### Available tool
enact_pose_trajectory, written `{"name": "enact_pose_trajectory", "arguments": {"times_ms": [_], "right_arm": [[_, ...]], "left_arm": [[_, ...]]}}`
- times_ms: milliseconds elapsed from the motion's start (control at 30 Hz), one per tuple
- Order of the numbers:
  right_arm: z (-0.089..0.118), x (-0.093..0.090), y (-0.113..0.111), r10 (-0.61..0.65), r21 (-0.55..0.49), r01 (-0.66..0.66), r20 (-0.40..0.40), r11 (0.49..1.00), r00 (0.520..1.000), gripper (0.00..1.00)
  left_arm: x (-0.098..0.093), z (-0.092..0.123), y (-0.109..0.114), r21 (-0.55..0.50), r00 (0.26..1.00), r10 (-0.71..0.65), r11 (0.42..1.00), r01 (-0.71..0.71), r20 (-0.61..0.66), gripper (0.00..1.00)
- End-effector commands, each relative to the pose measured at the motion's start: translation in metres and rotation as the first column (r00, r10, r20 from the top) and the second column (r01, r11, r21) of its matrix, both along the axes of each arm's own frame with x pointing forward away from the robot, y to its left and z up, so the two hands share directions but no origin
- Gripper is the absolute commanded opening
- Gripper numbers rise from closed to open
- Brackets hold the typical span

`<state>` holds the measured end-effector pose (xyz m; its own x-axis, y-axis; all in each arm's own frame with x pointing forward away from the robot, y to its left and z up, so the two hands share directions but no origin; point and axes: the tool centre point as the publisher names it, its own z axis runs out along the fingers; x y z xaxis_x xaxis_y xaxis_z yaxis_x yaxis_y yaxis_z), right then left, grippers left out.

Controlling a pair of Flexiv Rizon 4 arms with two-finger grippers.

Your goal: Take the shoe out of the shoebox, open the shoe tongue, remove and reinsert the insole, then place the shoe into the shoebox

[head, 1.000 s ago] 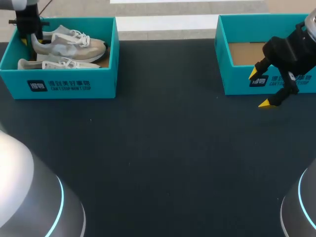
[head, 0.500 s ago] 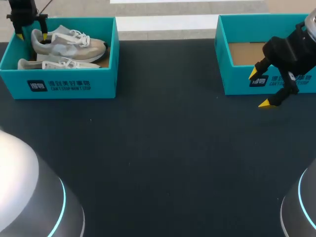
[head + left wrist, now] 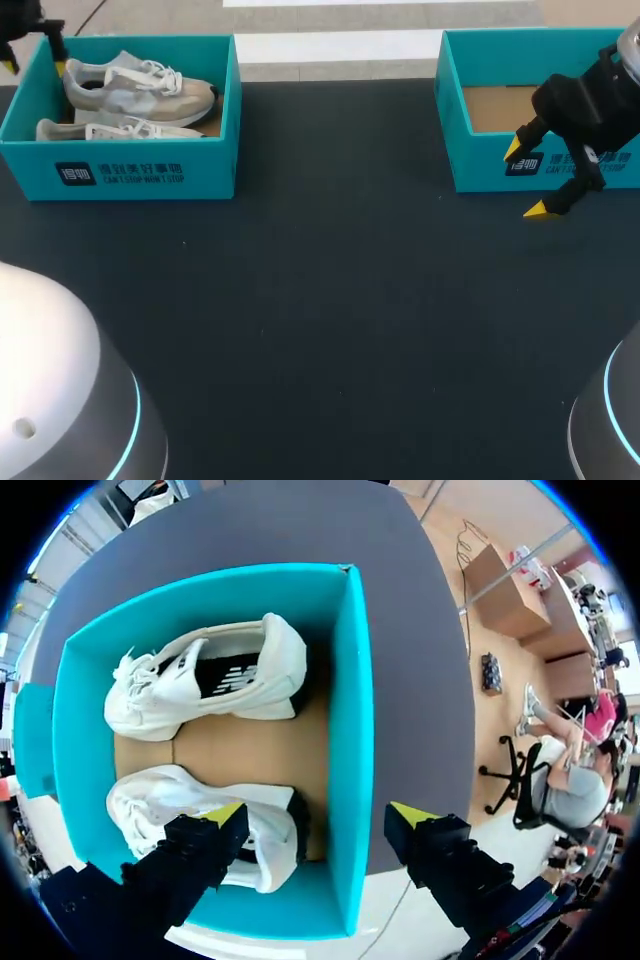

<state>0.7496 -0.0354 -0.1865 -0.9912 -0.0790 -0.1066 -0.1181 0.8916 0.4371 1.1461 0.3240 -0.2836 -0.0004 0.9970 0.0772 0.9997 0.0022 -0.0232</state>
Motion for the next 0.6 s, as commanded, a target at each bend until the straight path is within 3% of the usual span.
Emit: {"name": "enact_pose_trajectory", "arguments": {"times_ms": [33, 567, 600], "right_arm": [[-0.0004, 0.0013, 0.0009, -0.001, -0.003, 0.001, -0.002, 1.000, 1.000, 1.00], [-0.0004, 0.0013, 0.0009, -0.001, -0.003, 0.001, -0.002, 1.000, 1.000, 1.00], [-0.0004, 0.0013, 0.0009, -0.001, -0.003, 0.001, -0.002, 1.000, 1.000, 1.00]], "left_arm": [[-0.0279, -0.0032, -0.0072, 0.020, 0.998, -0.007, 1.000, 0.006, 0.070, 1.00], [-0.0279, -0.0032, -0.0072, 0.020, 0.998, -0.007, 1.000, 0.006, 0.070, 1.00], [-0.0364, -0.0007, -0.0073, 0.003, 0.998, -0.016, 1.000, 0.016, 0.057, 1.00]]}}
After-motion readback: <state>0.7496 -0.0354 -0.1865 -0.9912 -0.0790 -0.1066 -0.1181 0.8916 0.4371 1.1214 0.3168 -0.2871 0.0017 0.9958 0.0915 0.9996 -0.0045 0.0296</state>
